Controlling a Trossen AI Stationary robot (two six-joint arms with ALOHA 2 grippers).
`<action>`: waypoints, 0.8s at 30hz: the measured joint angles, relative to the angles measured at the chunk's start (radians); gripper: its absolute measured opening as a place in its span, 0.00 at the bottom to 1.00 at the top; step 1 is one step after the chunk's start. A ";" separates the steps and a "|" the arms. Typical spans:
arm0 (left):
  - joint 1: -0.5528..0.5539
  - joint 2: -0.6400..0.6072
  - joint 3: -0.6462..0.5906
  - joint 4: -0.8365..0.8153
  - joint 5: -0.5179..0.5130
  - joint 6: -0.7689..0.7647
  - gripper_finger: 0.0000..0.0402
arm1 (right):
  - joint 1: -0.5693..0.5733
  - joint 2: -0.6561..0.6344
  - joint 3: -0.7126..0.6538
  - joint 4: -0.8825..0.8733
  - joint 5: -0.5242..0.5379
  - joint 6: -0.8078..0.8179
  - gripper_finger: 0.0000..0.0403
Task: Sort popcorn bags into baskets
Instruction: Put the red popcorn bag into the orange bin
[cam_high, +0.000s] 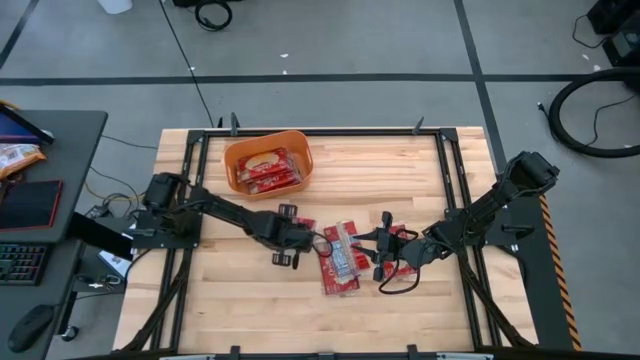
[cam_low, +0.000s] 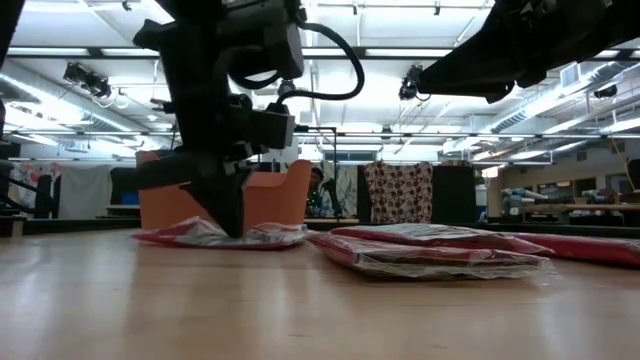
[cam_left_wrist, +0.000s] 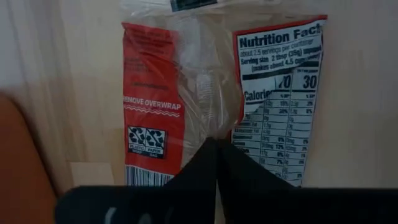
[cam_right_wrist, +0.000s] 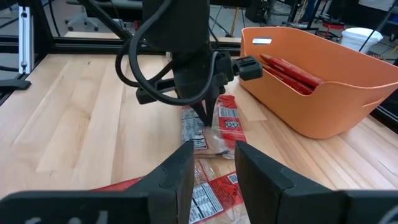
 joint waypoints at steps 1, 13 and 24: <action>0.000 0.002 0.011 -0.015 0.005 0.000 0.02 | 0.000 0.000 0.000 0.000 0.000 0.000 0.30; 0.002 0.003 0.283 -0.326 0.010 0.025 0.01 | 0.000 0.000 0.000 0.000 0.000 0.000 0.30; 0.005 -0.023 0.486 -0.611 -0.102 0.025 0.00 | 0.000 0.000 0.000 -0.001 0.000 0.000 0.30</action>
